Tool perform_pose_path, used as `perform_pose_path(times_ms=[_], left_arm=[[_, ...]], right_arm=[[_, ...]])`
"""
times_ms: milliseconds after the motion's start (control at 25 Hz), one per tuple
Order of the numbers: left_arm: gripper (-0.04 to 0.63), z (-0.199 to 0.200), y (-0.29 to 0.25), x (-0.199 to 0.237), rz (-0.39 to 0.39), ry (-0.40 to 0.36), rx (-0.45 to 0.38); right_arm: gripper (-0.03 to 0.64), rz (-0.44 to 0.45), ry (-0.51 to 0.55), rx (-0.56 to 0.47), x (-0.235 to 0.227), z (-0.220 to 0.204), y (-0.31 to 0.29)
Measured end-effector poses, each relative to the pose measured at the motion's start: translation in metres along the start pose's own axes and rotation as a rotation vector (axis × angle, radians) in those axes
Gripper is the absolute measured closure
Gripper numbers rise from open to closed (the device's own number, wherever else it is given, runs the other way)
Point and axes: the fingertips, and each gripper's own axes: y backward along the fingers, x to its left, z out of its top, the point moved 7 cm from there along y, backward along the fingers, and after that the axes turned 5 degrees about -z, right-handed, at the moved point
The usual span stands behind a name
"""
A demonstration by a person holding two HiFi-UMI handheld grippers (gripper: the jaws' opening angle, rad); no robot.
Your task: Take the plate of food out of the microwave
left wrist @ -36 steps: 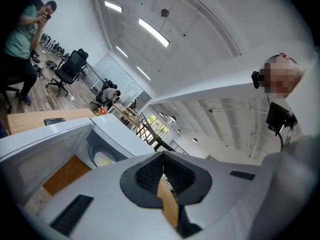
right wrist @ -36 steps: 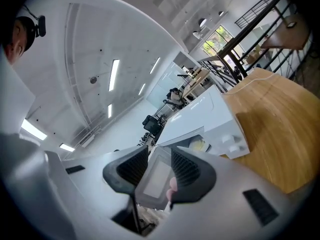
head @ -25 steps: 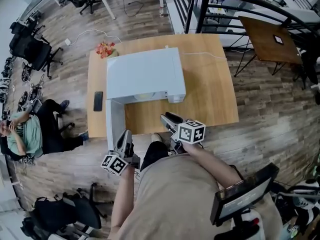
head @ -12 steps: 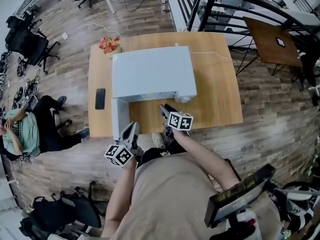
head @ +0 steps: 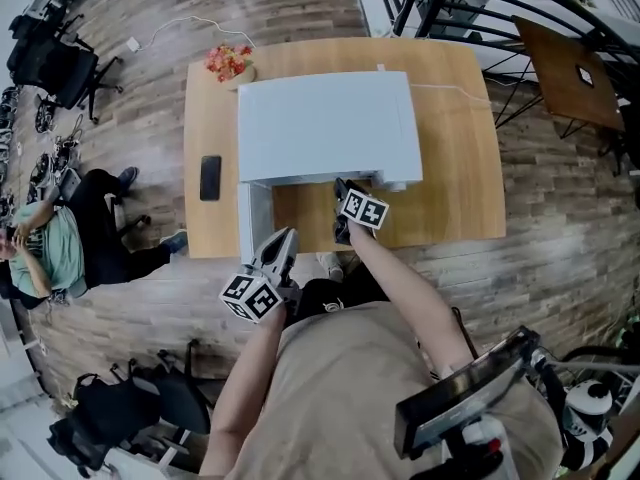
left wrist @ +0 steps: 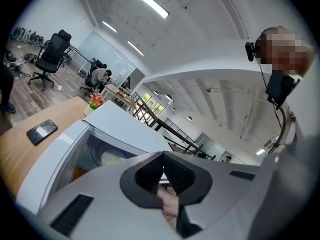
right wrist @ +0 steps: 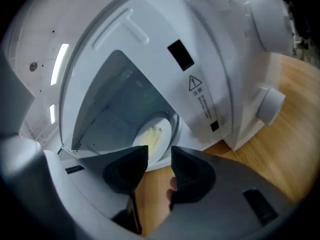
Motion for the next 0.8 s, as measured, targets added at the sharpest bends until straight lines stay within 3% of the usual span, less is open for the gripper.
perform_pose_path(times_ms=[400, 720, 800], left_arm=[[0.591, 0.000, 0.012, 0.018, 0.002, 0.030, 0.004], [0.591, -0.003, 0.020, 0.027, -0.001, 0.038, 0.012], [0.591, -0.003, 0.022, 0.029, 0.000, 0.039, 0.017]], right_arm=[[0.468, -0.017, -0.009, 0.001, 0.000, -0.001, -0.043], [0.471, -0.024, -0.096, 0.004, -0.006, -0.005, -0.057], [0.504, -0.017, -0.115, 0.008, -0.008, -0.003, -0.058]])
